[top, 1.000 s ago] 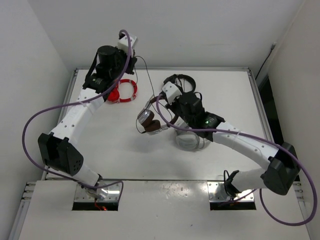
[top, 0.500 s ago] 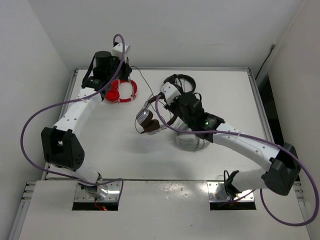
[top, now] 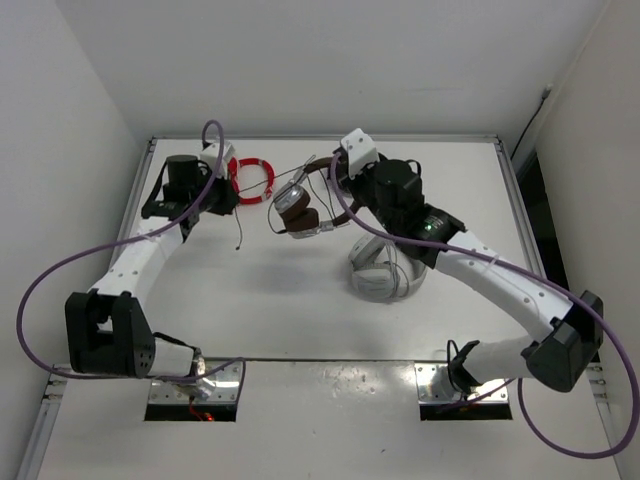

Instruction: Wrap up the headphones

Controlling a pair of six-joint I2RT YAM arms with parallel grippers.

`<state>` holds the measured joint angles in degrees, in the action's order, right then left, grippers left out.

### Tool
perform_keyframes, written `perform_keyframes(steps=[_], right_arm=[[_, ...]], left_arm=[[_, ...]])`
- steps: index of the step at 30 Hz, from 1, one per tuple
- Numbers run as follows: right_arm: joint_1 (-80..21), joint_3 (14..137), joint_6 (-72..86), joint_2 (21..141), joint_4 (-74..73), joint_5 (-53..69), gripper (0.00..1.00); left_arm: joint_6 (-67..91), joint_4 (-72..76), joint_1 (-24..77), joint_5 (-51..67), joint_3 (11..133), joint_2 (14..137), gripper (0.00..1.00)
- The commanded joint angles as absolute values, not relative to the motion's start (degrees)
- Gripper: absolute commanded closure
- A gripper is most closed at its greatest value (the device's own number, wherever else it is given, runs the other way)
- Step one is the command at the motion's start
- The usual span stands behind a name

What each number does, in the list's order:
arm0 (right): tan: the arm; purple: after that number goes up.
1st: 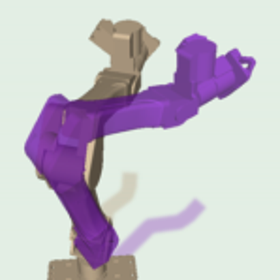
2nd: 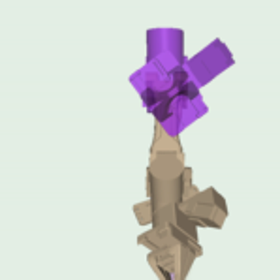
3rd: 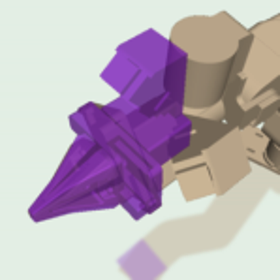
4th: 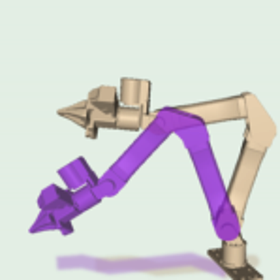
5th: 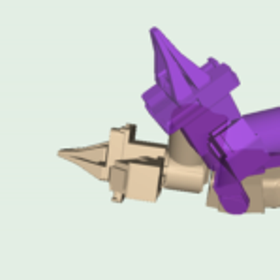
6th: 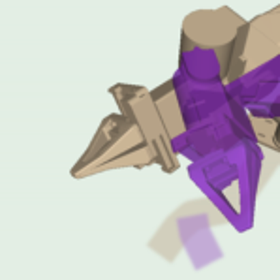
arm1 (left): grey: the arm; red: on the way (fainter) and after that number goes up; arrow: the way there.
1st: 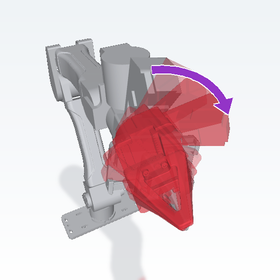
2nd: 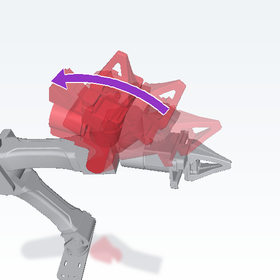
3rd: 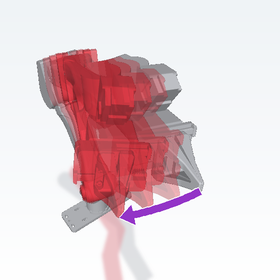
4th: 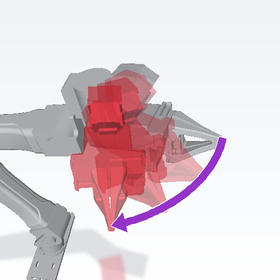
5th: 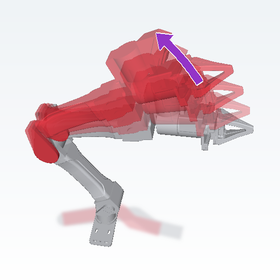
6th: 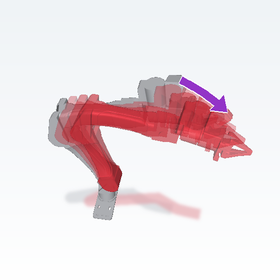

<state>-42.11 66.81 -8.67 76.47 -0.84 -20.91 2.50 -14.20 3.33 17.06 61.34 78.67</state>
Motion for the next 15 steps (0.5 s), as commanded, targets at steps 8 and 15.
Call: perform_keyframes(steps=[8,15], right_arm=[[-35.6,77.9,1.7,77.9,-3.5,-21.4,1.00],[-32.5,85.7,11.5,84.4,-12.4,-22.4,1.00]], left_arm=[[4.7,-16.8,-1.4,23.7,49.4,71.4,1.00],[6.7,-14.7,2.5,29.4,44.4,71.5,1.00]])
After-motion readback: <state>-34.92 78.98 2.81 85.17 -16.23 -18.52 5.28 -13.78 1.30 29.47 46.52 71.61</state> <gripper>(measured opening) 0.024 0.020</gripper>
